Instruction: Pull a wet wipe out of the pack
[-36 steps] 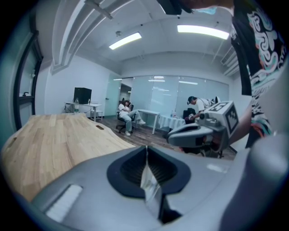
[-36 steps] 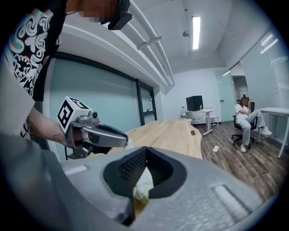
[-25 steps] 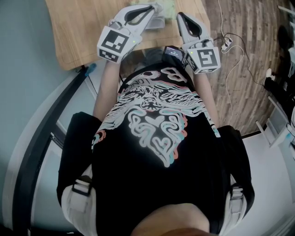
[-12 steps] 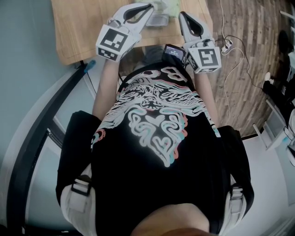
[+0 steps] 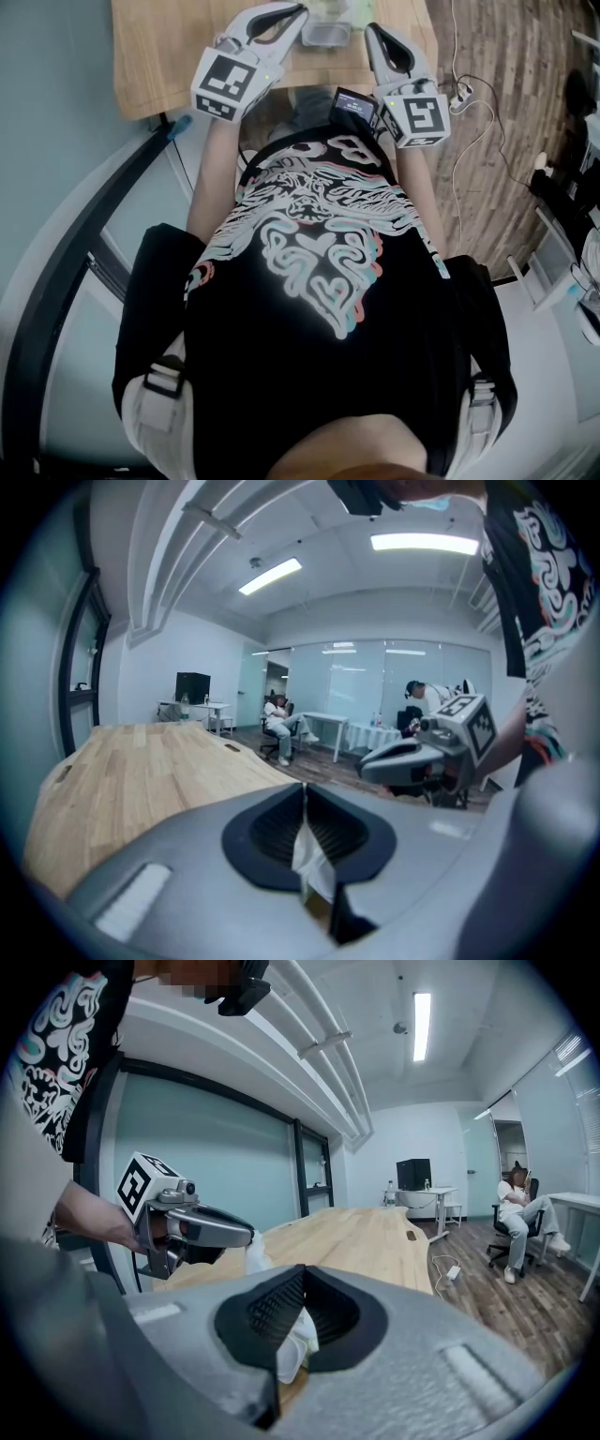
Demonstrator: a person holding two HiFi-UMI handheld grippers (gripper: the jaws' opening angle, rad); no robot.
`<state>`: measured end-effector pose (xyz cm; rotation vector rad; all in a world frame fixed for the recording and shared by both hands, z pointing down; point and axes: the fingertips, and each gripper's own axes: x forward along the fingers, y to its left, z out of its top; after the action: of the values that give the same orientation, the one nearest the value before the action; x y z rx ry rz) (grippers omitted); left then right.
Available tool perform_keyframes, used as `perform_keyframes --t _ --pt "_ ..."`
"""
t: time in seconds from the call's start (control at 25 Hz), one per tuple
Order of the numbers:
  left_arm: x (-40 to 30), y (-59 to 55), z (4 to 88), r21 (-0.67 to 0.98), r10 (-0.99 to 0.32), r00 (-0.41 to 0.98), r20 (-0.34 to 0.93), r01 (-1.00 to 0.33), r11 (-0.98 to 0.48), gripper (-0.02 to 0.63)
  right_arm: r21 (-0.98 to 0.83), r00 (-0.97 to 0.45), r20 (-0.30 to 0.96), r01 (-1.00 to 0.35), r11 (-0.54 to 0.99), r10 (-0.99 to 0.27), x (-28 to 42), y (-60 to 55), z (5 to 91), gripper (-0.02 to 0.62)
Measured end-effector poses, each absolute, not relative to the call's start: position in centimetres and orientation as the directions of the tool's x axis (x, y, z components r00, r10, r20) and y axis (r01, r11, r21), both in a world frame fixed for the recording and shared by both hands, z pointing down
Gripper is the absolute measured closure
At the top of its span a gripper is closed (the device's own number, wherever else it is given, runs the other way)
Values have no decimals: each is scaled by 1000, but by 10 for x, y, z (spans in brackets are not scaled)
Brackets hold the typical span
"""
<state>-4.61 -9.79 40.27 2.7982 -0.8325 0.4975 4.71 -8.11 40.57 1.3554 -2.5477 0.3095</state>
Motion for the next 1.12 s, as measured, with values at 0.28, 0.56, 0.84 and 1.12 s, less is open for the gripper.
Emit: perform_keyframes --t 0.28,0.56,0.84,1.12 --pt "-64 -91 408 77 -522 767 373 -586 -807 606 -73 -559 311 -820 567 -769 36 -74 409 595" --pt "-78 -88 415 86 -546 745 383 -618 -782 606 -78 -574 323 -808 583 -752 29 -69 414 595" --pt "-102 -80 428 96 -571 711 411 -656 -748 606 -92 -608 331 -782 617 -721 12 -65 419 595" --pt "-126 -67 459 124 -578 668 469 -697 -706 606 -102 -625 343 -767 634 -701 2 -59 427 595"
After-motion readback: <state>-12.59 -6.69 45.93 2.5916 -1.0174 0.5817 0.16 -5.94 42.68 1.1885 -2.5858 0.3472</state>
